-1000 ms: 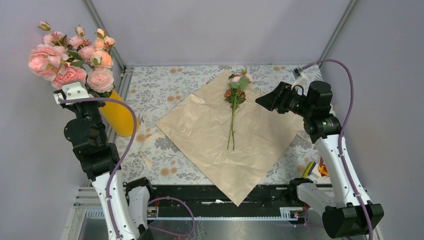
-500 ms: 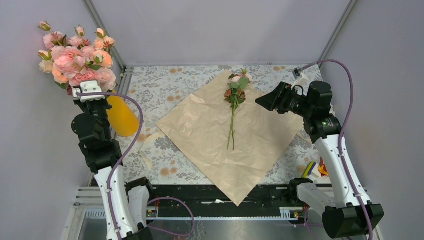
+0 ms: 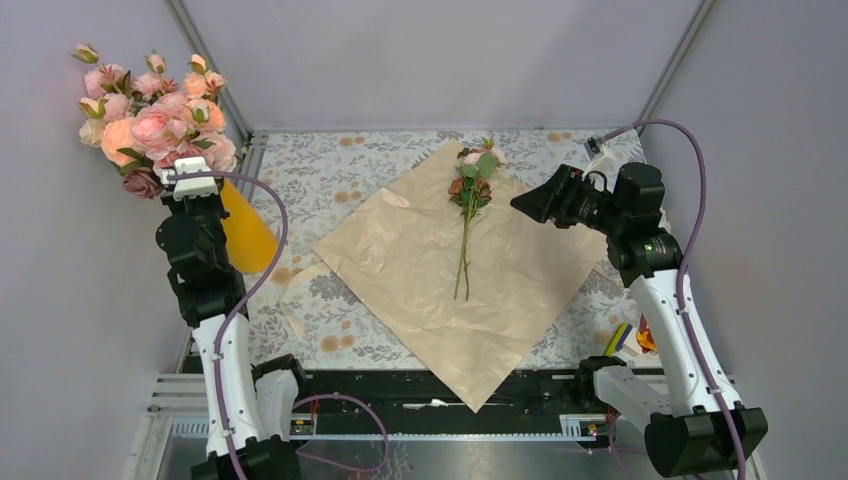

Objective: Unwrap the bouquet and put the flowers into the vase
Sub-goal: Insert the fake flower into the vase, then pick up the fake flower from the wrapping paper, then insert the fake flower into the vase.

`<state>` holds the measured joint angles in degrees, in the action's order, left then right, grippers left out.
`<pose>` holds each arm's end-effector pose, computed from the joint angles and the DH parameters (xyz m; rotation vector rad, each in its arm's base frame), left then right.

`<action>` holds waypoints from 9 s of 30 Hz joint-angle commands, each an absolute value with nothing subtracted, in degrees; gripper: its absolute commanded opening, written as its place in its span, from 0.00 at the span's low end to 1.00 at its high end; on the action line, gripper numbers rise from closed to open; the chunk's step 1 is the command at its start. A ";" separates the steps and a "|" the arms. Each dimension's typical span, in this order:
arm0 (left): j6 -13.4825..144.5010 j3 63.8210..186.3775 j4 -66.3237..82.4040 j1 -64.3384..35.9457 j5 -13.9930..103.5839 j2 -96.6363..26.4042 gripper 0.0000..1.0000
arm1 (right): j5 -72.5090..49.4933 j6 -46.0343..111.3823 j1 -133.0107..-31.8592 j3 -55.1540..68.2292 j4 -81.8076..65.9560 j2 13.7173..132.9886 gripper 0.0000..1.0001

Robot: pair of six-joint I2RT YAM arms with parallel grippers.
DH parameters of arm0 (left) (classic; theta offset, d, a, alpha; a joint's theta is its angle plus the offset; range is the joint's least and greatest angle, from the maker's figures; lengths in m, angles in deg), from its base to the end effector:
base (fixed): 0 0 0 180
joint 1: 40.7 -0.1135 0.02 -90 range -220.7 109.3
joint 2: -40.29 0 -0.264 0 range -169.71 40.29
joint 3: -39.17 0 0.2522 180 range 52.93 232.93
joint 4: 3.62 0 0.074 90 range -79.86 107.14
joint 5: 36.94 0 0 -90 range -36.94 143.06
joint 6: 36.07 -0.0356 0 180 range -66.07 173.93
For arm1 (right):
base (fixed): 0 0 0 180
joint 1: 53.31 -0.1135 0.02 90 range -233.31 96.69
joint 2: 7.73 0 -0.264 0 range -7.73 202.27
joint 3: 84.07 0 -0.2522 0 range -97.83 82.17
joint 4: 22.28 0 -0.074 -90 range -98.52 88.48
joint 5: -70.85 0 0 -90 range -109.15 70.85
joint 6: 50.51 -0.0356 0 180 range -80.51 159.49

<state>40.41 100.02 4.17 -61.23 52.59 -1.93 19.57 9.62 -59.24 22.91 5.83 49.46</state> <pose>0.1604 0.0597 0.3921 -0.0786 1.3967 0.4900 0.2156 0.0448 0.3825 -0.1245 1.8554 1.0414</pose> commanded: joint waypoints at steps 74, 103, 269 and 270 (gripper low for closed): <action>53.40 94.36 0.01 -64.29 51.94 -5.00 0.00 | 24.42 11.06 -59.02 25.18 3.71 46.09 0.66; 53.75 93.32 5.59 -64.42 54.07 -7.48 0.19 | 25.72 10.57 -59.02 27.85 1.23 43.87 0.66; 109.80 108.32 -22.76 -11.54 24.97 -28.97 0.74 | 2.43 21.14 -92.69 20.30 -12.47 56.05 0.00; 109.67 108.23 -22.50 -11.52 25.34 -28.90 0.71 | 2.40 21.31 -92.83 20.37 -12.48 55.90 0.00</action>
<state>110.11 105.97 -20.38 -11.72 25.62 -28.48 0.99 19.15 -91.72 21.70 -9.69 57.99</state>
